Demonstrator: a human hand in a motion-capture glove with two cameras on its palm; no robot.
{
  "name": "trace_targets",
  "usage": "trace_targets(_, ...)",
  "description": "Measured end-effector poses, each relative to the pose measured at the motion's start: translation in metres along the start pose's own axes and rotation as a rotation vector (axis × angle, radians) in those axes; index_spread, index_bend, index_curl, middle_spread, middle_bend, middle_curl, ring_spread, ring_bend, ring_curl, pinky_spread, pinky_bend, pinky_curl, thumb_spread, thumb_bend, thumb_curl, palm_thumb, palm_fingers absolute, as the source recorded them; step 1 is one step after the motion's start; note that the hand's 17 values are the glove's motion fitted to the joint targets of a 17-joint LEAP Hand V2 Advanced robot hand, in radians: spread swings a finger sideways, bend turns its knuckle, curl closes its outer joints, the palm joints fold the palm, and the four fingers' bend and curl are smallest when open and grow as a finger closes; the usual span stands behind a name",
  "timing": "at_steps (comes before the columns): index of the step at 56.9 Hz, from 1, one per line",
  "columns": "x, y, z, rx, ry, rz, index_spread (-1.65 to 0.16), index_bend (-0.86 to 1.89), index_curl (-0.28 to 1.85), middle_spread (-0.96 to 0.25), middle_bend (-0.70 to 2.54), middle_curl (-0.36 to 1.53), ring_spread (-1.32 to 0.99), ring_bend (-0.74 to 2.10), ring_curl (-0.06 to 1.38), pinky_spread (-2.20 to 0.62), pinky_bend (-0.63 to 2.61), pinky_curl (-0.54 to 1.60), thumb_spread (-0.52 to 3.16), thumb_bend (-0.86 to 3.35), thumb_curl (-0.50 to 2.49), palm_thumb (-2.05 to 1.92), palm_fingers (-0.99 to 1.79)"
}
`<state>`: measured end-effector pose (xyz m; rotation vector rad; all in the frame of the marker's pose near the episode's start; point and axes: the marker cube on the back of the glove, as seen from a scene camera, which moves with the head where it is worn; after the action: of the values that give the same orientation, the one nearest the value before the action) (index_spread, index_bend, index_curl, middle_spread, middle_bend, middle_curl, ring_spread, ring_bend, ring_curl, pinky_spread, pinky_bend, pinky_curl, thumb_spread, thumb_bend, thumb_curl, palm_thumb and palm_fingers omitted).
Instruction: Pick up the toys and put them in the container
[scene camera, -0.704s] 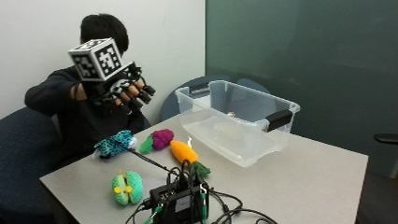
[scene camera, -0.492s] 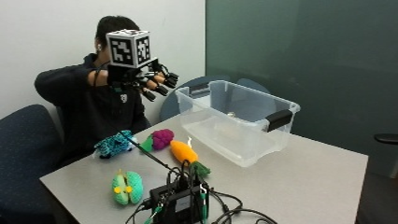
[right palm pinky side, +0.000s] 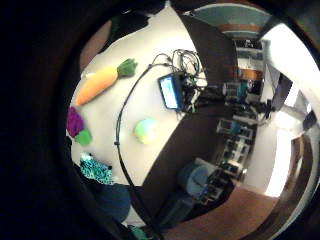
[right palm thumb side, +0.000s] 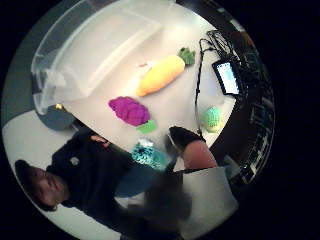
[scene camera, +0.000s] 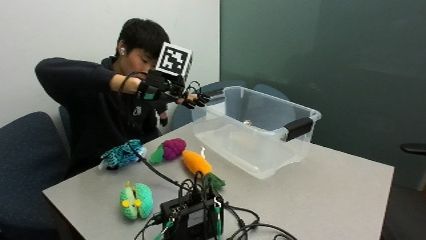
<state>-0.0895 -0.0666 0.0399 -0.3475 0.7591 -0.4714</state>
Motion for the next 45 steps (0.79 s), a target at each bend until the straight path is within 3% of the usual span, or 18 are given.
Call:
trace_targets(20,-0.004,-0.052,0.053,-0.070,-0.003,-0.307,-0.25,0.07,0.10,-0.05,0.10,0.18,-0.04,0.15,0.22,-0.01,0.76,0.32,1.14,0.02,0.30,0.31,-0.38)
trace_targets(35,-0.031,-0.098,0.115,-0.111,-0.267,-0.338,-0.26,0.10,0.13,-0.07,0.11,0.19,-0.04,0.13,0.20,-0.01,0.69,0.32,1.10,-0.03,0.30,0.24,-0.34)
trace_targets(45,-0.047,-0.116,0.154,-0.004,-0.397,-0.401,-0.28,0.14,0.17,-0.09,0.15,0.20,-0.06,0.15,0.20,-0.01,0.63,0.31,1.05,-0.05,0.28,0.03,-0.21)
